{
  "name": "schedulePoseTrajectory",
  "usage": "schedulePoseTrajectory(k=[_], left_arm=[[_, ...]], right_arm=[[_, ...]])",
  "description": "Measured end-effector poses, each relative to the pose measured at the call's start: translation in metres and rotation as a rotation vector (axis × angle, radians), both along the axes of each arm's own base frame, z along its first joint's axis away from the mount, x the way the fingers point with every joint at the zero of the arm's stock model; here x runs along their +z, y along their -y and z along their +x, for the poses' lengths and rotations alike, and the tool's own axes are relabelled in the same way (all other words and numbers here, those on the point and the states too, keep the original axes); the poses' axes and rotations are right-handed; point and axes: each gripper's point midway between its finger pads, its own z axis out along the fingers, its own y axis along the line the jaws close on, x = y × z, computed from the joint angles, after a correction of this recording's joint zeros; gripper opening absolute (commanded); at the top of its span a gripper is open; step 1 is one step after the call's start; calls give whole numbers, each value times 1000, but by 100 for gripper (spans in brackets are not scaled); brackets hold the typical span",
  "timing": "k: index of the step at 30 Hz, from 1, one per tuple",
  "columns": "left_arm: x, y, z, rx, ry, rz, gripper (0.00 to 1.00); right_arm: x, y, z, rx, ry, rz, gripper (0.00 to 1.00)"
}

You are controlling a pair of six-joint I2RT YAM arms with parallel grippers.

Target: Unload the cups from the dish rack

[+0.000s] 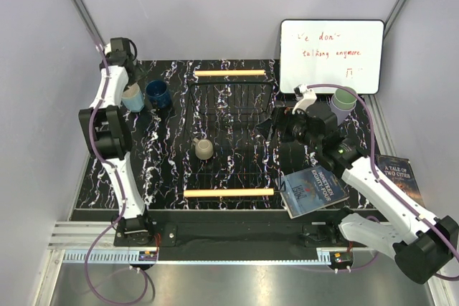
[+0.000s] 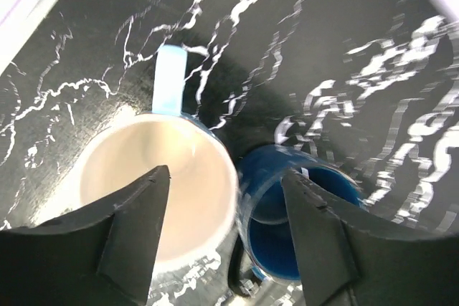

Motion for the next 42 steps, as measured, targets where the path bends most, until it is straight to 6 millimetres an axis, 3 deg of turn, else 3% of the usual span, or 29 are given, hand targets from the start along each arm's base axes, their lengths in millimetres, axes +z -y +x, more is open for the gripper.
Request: schedulePoseTrajectory(k=[6,9,12,16,18,22,26,30,34,37,42], left_arm=[[64,13,-3,-11,127,-11,86],[107,29,-11,-29,214,-13,88],[151,58,-30,-84,306,-21,89],[185,103,-69,-170,402,-55,90],[185,120,-92,-202,420,-74,90],[161,136,-138,-228,391,-99,91],[144,147,-175,-260,371,-103,91],[160,163,-205,-324,429,-96,94],[184,195,-234,-431,511,-93,95],[173,203,-253,-461,511,-91,95],[139,190,-269,-424,443,-66,95]], right_arm=[[2,-1,1,2,7,7,91],[0,-5,2,19,-6,4,91],[-4,-18,12,53,-46,-15,91],[-4,-46,28,109,-85,-72,93],[-3,-67,29,158,-94,-119,93],[-6,-109,30,245,-91,-184,98],[-35,-133,27,275,-131,-269,99],[-63,-135,21,246,-173,-353,100],[-63,-129,24,203,-169,-368,100],[-65,-130,24,208,-173,-368,100],[-85,-142,27,231,-201,-394,100]])
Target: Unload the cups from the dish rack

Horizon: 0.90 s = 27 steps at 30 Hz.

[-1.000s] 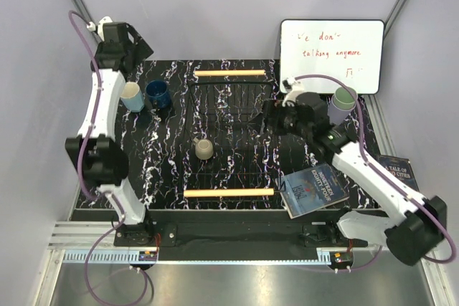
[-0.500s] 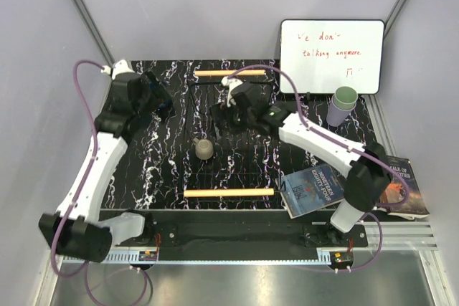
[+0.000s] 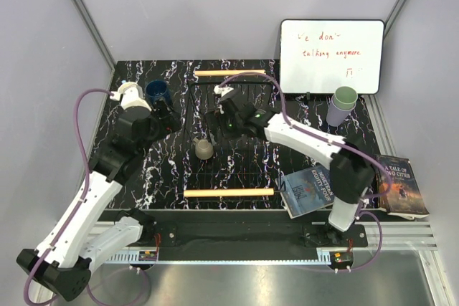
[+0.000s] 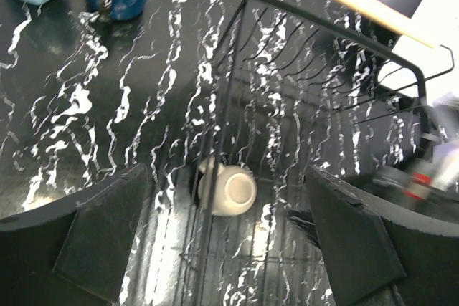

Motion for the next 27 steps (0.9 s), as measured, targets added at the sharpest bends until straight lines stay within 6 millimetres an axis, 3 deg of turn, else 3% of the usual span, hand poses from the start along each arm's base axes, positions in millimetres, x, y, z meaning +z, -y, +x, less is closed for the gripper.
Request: schedulePoseTrajectory(k=[1,7,11,19,23,27], left_arm=[[-3,-2,-3,4,-5,3,95],[0,-8,-11,18,14,-1,96],[0,-9,-12,18,17,-2,96],[-8,-9,-12,17,-3,7,96],[-10,-9,-13,17,-6,9,96],[-16,-9,-13,17,-18,13,96]], right_arm=[[-20,-7,-1,14,-30,-32,100],[-69,-30,-12,77,-104,-105,100],[-75,-43,-13,99,-110,-106,100],[-64,-66,-3,114,-82,-65,100],[-74,-72,0,120,-93,-72,100],[-98,-72,-1,122,-122,-107,100]])
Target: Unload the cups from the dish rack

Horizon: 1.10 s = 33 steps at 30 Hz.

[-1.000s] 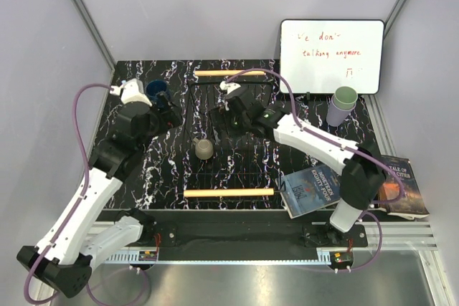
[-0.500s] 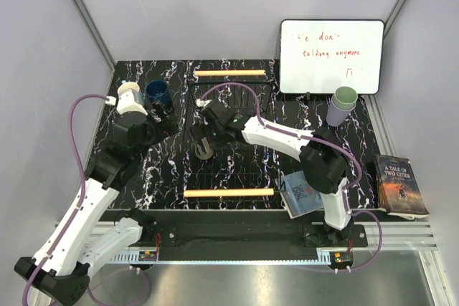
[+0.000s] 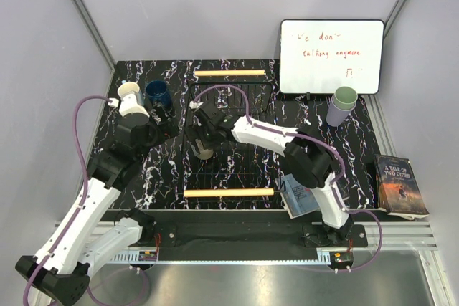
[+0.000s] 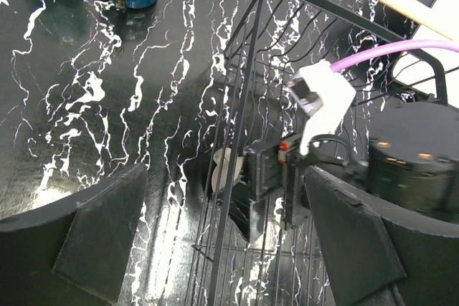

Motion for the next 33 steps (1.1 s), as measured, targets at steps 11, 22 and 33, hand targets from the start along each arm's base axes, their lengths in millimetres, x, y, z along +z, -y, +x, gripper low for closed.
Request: schedulePoseTrajectory(k=[11,22,33], left_arm=[[-9,1,-1,2,-22,-3,95],[-13,1,-1,3,-31,-1,95],[-15,16,6,-47,-41,-32,94]], right_arm=[[-18,3,1,2,-12,-36,35],[-7,16,-5,-14,1,-40,0],[213,79,-26,-101,371,314,0]])
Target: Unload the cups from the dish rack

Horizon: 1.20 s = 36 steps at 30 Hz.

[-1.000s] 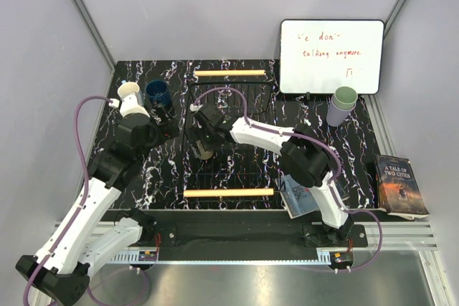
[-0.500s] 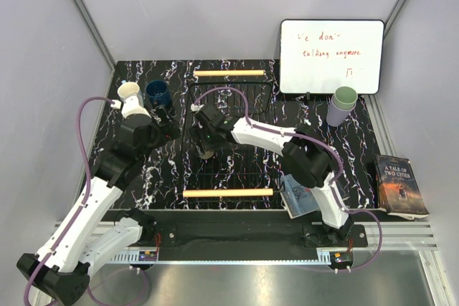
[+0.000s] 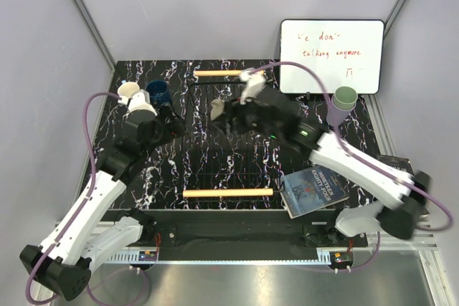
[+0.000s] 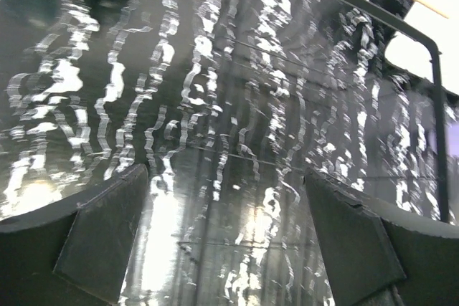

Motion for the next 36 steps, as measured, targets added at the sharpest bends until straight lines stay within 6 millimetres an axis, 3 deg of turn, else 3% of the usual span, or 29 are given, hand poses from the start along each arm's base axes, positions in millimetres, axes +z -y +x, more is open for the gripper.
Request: schedulePoseTrajectory(k=[3,5,7,10,13,15,23,26,30,36], left_arm=[[1,18,6,-59,-2,-52,94],[8,32,9,-106,19,-106,94],[20,45,11,-155,60,-170,94],[44,65,9,-240,154,-287,93],[65,80,4,-314,228,-388,93],[77,89,2,-360,265,-449,93],[113,116,-3,-495,349,-636,89],[117,126,-3,-539,356,-708,86],[115,135,-4,-573,336,-783,79],[138,146,-19,-664,387,-849,69]], right_arm=[[57,28,-22,17,130,221,0],[72,47,-29,28,155,343,0],[73,65,-22,4,152,433,0],[54,81,-7,-26,90,533,0],[28,70,-12,24,-26,592,0],[24,61,-21,80,-88,642,0],[64,48,-43,247,-94,813,0],[75,46,-49,296,-85,848,0],[75,44,-53,326,-98,863,0],[64,41,-54,337,-132,860,0]])
